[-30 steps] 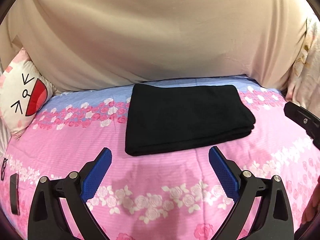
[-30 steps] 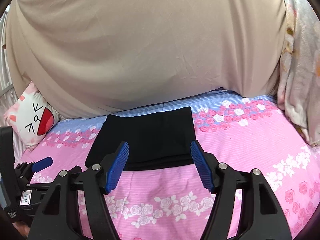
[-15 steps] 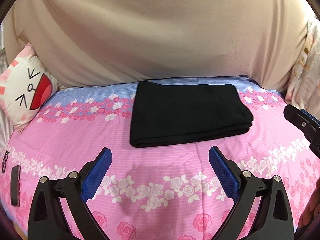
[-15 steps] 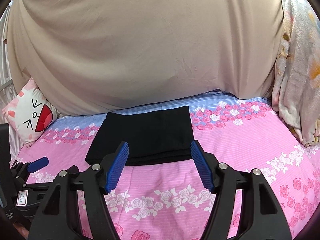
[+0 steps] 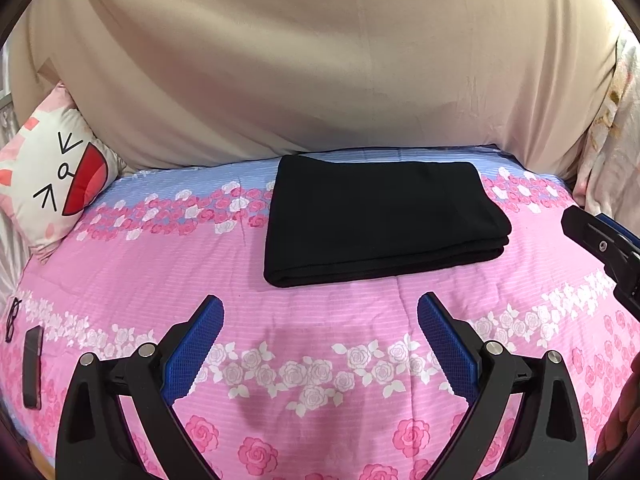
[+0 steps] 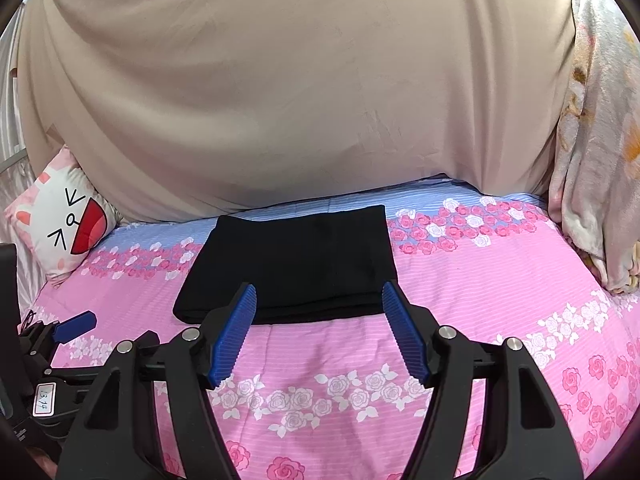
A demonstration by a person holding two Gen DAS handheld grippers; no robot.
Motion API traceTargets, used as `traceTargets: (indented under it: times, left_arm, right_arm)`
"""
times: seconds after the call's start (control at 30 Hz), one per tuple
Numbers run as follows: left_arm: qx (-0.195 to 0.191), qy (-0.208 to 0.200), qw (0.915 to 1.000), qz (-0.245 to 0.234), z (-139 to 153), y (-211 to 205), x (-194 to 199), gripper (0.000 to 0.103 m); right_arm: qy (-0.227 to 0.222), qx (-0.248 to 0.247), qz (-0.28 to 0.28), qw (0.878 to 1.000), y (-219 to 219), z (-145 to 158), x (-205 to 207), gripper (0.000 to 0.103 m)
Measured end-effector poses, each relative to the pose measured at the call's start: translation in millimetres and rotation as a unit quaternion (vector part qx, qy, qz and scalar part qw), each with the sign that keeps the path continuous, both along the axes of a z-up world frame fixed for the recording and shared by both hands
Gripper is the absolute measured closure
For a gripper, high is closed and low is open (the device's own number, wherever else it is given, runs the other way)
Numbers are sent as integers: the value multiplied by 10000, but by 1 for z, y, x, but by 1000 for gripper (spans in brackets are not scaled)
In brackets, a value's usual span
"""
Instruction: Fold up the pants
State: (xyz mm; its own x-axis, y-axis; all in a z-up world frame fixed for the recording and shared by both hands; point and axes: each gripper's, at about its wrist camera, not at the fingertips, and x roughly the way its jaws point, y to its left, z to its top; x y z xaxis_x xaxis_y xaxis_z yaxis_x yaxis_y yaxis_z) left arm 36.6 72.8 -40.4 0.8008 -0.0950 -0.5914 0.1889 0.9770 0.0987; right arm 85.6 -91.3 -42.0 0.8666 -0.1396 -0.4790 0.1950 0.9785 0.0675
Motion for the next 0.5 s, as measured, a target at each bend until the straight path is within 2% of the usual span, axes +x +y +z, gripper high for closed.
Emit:
traceTargets:
  times: [0.5]
  left_arm:
    - [45,0,10000,10,-2,1,3,7]
  right_arm:
    - [42,1,14,10000,-1,0,-3,39]
